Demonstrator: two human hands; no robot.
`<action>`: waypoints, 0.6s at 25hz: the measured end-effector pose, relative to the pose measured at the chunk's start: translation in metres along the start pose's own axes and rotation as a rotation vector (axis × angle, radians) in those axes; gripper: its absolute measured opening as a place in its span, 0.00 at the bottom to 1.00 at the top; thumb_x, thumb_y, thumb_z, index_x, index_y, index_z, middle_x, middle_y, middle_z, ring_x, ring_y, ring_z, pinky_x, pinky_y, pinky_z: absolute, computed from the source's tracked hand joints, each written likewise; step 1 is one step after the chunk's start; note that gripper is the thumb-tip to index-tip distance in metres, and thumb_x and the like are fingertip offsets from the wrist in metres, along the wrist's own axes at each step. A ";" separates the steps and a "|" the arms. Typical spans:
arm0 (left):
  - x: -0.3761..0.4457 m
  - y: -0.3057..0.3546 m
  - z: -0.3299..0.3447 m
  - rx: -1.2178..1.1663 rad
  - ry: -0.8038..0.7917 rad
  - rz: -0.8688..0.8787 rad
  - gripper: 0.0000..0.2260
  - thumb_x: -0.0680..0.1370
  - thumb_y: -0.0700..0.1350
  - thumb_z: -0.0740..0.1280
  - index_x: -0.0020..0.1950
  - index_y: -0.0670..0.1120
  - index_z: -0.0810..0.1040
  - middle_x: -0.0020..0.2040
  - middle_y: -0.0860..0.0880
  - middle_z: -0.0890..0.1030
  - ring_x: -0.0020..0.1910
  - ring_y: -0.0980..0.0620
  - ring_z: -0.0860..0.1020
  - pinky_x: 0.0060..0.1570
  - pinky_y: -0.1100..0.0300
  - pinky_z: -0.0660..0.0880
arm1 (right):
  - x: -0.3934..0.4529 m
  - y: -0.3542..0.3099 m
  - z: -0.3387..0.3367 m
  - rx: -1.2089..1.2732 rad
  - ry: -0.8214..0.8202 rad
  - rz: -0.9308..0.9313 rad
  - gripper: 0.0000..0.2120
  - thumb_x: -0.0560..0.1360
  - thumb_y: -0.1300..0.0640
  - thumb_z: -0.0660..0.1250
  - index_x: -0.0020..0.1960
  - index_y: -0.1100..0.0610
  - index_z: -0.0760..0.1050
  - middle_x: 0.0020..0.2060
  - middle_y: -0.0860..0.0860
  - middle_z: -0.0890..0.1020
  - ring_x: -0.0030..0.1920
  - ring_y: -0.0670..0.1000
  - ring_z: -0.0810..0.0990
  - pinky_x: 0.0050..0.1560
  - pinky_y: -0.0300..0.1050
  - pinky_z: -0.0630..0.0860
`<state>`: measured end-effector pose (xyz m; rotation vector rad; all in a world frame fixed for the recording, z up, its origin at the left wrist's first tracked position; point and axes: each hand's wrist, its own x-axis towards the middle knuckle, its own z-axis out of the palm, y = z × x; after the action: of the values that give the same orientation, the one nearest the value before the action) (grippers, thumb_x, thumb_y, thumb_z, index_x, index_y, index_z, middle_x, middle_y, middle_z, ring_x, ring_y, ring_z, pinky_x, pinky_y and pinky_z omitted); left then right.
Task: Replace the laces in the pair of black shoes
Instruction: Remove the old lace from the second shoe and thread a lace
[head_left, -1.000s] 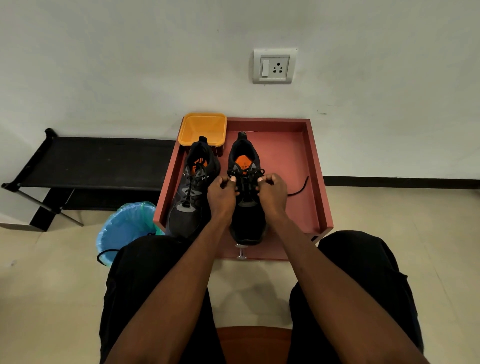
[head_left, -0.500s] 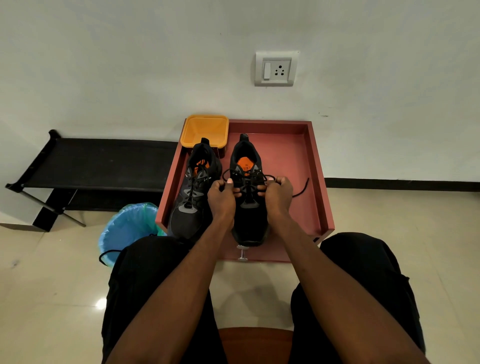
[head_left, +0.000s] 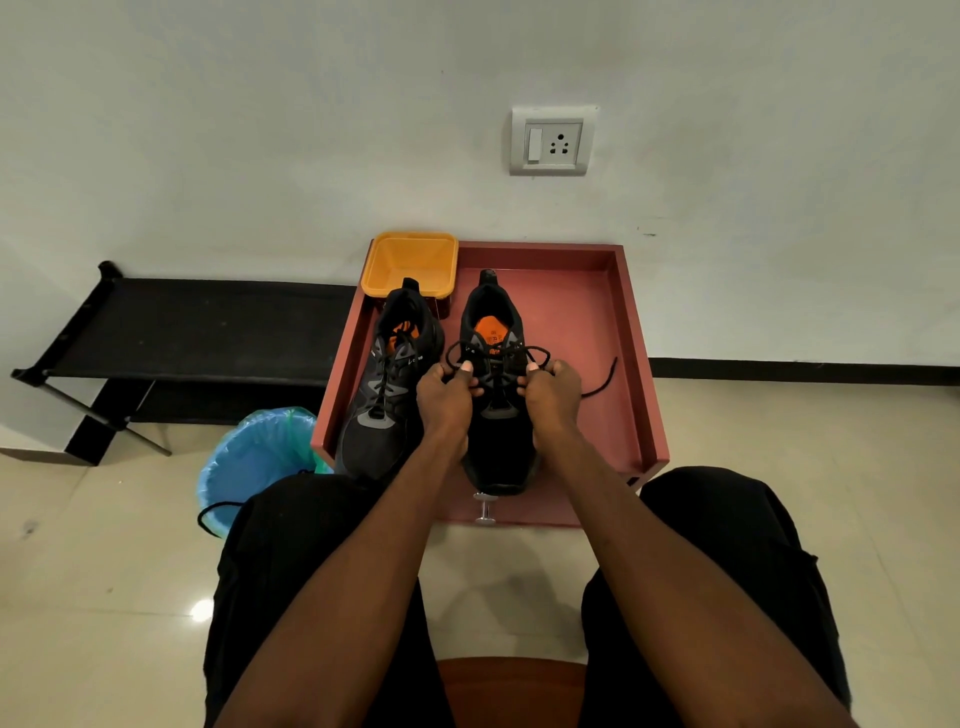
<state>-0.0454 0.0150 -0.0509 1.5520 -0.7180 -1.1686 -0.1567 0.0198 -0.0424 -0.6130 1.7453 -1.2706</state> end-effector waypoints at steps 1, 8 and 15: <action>0.002 0.000 0.000 -0.031 0.004 -0.025 0.07 0.81 0.42 0.66 0.43 0.42 0.76 0.36 0.47 0.79 0.32 0.56 0.78 0.39 0.60 0.78 | 0.000 -0.001 0.000 0.037 0.019 0.029 0.11 0.78 0.65 0.60 0.37 0.56 0.67 0.35 0.54 0.78 0.35 0.49 0.76 0.38 0.47 0.75; 0.001 0.008 -0.010 -0.132 -0.125 -0.076 0.07 0.80 0.37 0.67 0.42 0.41 0.76 0.35 0.47 0.78 0.34 0.54 0.79 0.43 0.60 0.81 | 0.002 -0.003 -0.009 0.072 -0.091 0.025 0.09 0.77 0.66 0.63 0.39 0.59 0.71 0.39 0.57 0.80 0.38 0.51 0.78 0.35 0.41 0.77; 0.002 0.013 -0.013 -0.157 -0.186 -0.048 0.10 0.77 0.27 0.63 0.47 0.39 0.81 0.41 0.46 0.82 0.38 0.52 0.81 0.41 0.61 0.81 | 0.001 -0.006 -0.015 0.102 -0.146 -0.024 0.15 0.74 0.73 0.59 0.41 0.58 0.80 0.36 0.54 0.82 0.36 0.50 0.80 0.35 0.39 0.79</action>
<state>-0.0313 0.0140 -0.0395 1.3486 -0.6957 -1.3841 -0.1708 0.0242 -0.0359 -0.6524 1.5490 -1.2898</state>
